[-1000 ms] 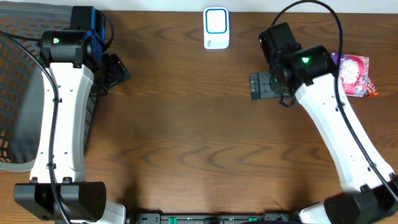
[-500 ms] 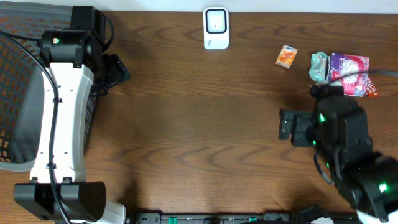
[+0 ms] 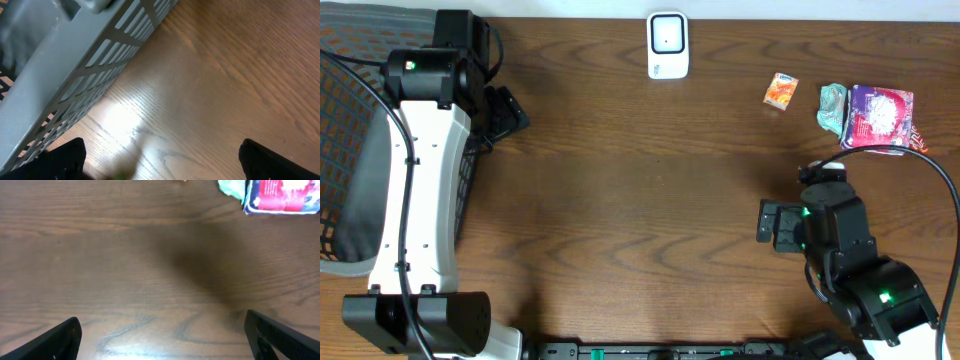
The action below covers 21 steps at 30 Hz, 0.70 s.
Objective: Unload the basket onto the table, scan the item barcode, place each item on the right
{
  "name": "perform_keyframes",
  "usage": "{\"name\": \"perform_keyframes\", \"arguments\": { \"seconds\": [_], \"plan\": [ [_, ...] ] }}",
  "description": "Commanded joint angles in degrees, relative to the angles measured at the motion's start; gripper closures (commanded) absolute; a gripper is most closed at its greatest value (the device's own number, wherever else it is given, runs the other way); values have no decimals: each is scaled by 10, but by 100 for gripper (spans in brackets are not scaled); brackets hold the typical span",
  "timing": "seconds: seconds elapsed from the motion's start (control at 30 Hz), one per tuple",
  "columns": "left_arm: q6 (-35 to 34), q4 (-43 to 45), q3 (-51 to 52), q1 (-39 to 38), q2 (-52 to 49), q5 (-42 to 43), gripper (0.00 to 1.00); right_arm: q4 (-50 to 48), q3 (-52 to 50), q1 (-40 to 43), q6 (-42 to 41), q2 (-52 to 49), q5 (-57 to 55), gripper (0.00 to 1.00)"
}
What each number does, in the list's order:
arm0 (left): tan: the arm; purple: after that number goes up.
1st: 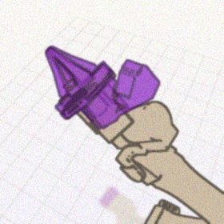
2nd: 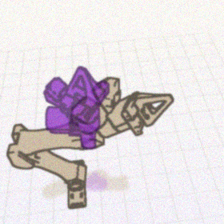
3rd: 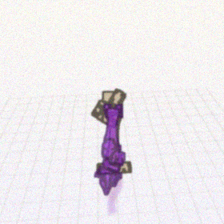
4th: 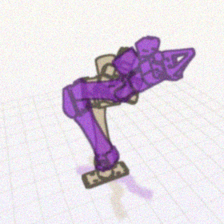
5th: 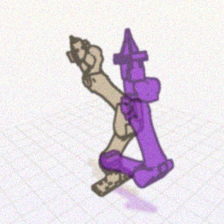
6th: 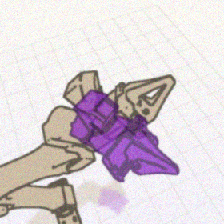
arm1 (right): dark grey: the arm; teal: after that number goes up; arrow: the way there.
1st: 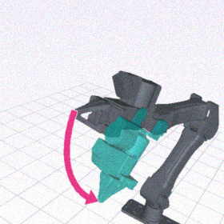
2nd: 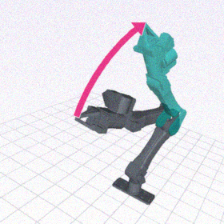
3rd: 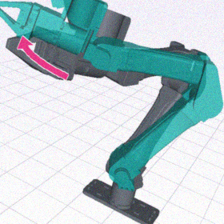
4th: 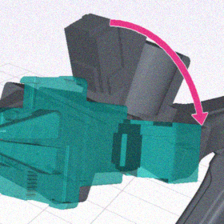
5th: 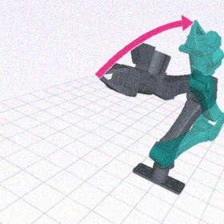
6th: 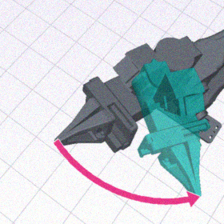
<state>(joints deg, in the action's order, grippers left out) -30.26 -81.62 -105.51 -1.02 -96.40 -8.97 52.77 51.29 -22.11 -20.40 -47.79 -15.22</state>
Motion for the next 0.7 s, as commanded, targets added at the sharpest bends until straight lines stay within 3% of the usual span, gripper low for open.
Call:
{"name": "perform_keyframes", "arguments": {
  "seconds": [0.0,0.67],
  "plan": [
    [-9,-2,-3,1,-3,-5,2,-13,1,-1,-8,6,-25,1],
    [-9,-2,-3,1,-3,-5,2,-25,-1,-1,-8,-12,37,1]
  ]
}}
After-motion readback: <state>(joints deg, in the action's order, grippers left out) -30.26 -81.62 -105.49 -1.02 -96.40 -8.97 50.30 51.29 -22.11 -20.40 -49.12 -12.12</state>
